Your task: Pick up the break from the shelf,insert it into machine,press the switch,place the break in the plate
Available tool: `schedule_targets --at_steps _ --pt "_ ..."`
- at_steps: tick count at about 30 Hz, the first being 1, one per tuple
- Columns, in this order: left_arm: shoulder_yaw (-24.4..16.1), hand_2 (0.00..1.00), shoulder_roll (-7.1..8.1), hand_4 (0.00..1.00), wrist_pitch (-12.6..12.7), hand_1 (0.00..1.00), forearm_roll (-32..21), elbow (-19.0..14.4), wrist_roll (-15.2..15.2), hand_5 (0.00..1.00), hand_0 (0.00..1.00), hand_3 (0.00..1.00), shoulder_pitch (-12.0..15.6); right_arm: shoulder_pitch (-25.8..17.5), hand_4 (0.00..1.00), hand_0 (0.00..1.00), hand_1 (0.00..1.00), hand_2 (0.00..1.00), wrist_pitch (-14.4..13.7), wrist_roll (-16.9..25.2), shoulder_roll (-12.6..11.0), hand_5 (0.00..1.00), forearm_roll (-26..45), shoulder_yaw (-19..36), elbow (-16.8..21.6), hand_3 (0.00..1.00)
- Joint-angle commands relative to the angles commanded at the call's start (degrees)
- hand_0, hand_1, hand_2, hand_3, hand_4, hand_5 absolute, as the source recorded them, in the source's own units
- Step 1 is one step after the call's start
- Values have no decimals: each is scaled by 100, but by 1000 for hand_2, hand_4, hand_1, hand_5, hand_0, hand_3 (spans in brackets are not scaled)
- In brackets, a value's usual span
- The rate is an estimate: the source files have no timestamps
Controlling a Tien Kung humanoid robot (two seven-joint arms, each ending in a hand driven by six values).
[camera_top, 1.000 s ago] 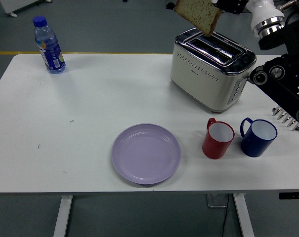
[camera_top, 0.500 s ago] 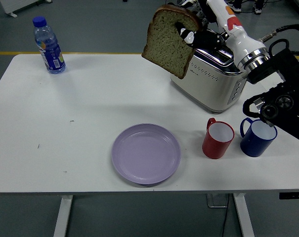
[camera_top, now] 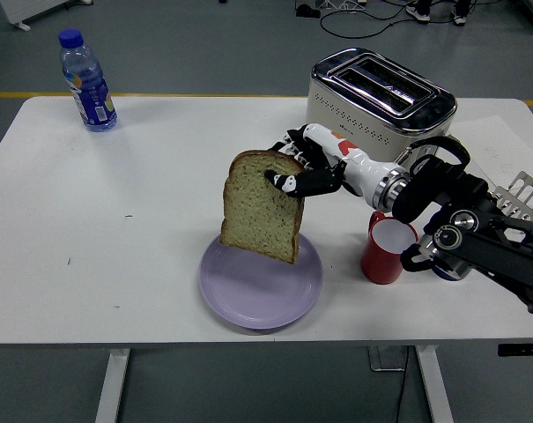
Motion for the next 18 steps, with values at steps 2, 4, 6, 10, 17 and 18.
schedule_targets --at_steps 2,4,6,10,17,18 --pt "-4 731 0 526 1 612 14 0 1 998 666 704 4 -18 491 124 210 326 131 -30 75 2 202 -137 -93 475" --pt "-15 731 -1 526 -1 612 42 0 4 998 666 704 9 -35 491 124 210 326 217 -46 161 2 382 -263 -213 475" --pt "-15 732 -1 525 -1 614 48 0 5 998 668 704 9 -42 491 123 210 325 238 -50 196 2 450 -306 -262 474" --pt "-21 732 0 525 -3 614 74 0 6 998 668 704 12 -77 491 123 210 325 274 -47 319 2 614 -412 -409 474" --pt "-23 731 0 525 -1 614 96 0 5 998 668 705 20 -208 489 144 211 325 242 24 531 2 759 -471 -665 476" --pt "-22 731 0 525 -1 614 93 0 4 998 668 705 20 -218 489 144 211 325 233 35 551 2 763 -474 -691 476"
